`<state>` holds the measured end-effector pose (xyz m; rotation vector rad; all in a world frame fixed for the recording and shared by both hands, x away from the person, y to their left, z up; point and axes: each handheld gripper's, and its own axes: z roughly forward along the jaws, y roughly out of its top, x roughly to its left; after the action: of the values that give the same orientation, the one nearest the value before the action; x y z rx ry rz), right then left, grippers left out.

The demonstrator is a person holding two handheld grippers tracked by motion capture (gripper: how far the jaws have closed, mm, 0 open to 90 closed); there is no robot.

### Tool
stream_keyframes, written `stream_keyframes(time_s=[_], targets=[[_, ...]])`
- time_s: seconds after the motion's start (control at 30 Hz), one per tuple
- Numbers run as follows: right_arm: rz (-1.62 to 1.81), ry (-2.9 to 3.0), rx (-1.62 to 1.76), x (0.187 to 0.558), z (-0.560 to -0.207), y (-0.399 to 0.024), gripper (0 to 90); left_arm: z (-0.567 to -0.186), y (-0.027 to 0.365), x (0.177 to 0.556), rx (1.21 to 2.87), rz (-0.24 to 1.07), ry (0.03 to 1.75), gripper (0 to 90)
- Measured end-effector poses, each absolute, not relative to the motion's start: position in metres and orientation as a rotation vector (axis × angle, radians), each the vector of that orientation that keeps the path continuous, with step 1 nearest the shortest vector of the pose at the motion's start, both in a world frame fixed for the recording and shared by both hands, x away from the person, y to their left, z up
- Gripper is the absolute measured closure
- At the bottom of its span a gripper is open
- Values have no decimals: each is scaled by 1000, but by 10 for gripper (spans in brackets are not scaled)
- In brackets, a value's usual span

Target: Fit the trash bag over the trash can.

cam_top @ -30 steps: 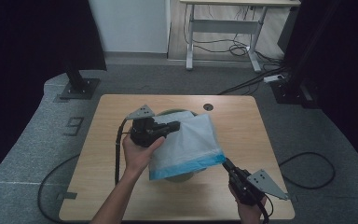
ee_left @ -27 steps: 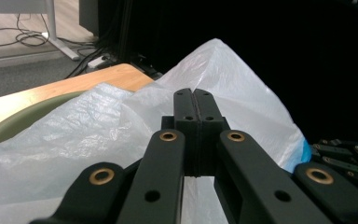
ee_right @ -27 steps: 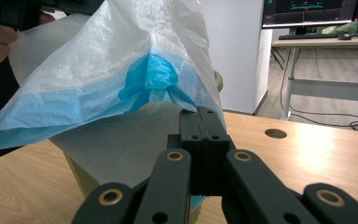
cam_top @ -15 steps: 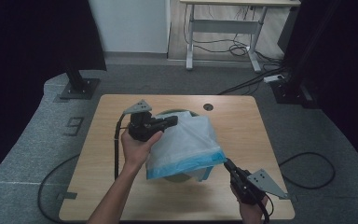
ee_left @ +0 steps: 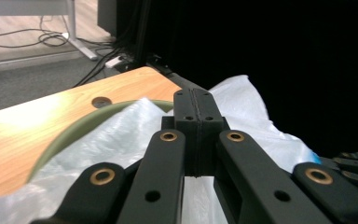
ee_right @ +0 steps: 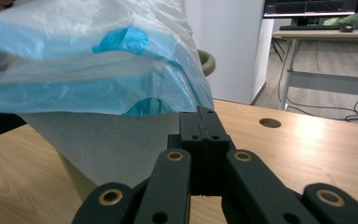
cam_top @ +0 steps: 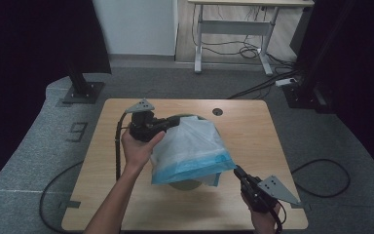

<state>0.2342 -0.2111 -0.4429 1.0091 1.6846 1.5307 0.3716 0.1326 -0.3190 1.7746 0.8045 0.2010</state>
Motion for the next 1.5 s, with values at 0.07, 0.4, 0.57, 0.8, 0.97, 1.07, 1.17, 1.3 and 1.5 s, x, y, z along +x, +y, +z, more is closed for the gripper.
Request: stream_keyframes(time_s=[0.07, 0.4, 0.57, 0.8, 0.97, 1.07, 1.17, 1.3, 1.5], targets=[[1523, 1691, 1005, 236, -443, -211, 890, -319, 136, 376, 1769, 206, 816, 900], [1476, 1676, 1027, 261, -431, -226, 890, -319, 161, 383, 1715, 220, 849, 900], [1464, 1670, 1046, 264, -432, -231, 890, -320, 174, 380, 1685, 212, 854, 900], [1457, 1620, 1061, 261, -424, -244, 890, -322, 191, 367, 1654, 225, 846, 900], [1455, 1615, 1034, 258, -420, -244, 890, -329, 200, 362, 1666, 230, 858, 900], [1452, 1620, 1031, 257, -421, -243, 890, -334, 202, 360, 1680, 224, 865, 900], [1453, 1624, 1037, 258, -424, -243, 890, -336, 204, 360, 1693, 220, 868, 900], [1451, 1629, 1036, 259, -425, -244, 890, -338, 204, 360, 1710, 216, 870, 900], [1450, 1627, 1038, 258, -425, -248, 890, -339, 203, 360, 1739, 204, 863, 900]])
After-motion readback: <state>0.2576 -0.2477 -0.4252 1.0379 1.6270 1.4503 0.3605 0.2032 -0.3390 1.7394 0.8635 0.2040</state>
